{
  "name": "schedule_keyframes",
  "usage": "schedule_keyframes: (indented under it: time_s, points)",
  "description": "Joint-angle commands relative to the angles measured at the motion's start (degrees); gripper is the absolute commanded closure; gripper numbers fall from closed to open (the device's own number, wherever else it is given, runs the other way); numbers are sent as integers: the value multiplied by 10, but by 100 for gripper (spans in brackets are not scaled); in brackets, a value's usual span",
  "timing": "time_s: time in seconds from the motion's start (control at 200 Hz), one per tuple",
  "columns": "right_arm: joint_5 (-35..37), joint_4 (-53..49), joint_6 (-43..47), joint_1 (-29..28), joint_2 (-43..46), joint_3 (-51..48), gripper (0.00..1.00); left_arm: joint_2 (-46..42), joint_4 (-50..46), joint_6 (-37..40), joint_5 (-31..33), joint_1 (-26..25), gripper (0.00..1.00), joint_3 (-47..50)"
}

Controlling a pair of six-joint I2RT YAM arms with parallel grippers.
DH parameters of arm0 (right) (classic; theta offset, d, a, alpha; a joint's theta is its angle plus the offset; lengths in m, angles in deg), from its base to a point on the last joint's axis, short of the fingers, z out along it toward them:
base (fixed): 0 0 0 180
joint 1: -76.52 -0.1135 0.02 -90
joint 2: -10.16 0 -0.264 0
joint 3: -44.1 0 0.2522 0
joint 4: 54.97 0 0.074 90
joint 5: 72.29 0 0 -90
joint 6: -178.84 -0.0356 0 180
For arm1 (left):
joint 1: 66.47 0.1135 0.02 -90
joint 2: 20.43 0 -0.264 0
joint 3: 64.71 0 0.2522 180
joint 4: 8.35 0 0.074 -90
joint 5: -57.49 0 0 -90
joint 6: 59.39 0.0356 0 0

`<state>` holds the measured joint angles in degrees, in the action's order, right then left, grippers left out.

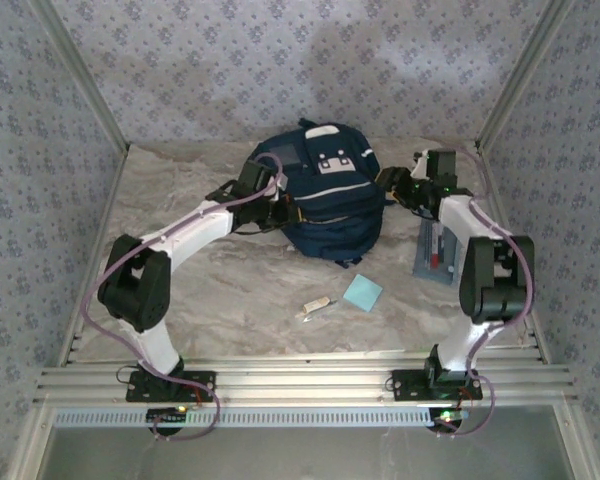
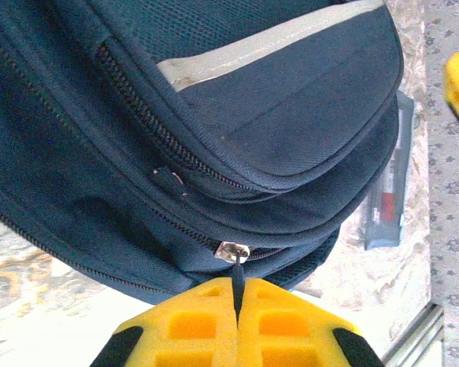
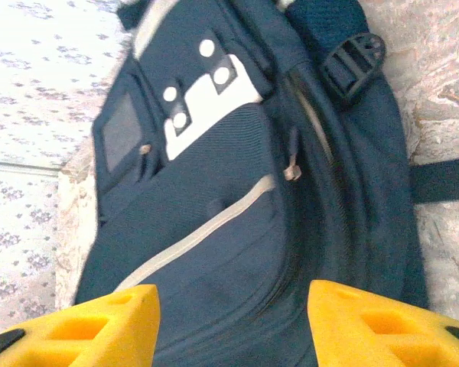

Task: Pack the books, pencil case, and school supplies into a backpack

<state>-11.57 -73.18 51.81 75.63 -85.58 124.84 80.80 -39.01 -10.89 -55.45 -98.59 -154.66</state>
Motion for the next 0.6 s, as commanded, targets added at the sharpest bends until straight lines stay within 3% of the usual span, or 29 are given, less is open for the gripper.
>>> schedule_keyframes:
  time_s: [0.0,0.175,0.22,0.595]
  points:
    - [40,-17,-43,-21,86,-66,40,23,84,-50,-20,-23,100,-46]
    - [86,20,-124,-84,152,-147,29,44,134,-87,-24,-48,100,-73]
    - [93,42,-149,-99,153,-161,21,45,138,-91,-25,-55,100,-78]
    - [116,173,-259,-151,60,-181,21,36,155,-89,-5,-88,100,-78]
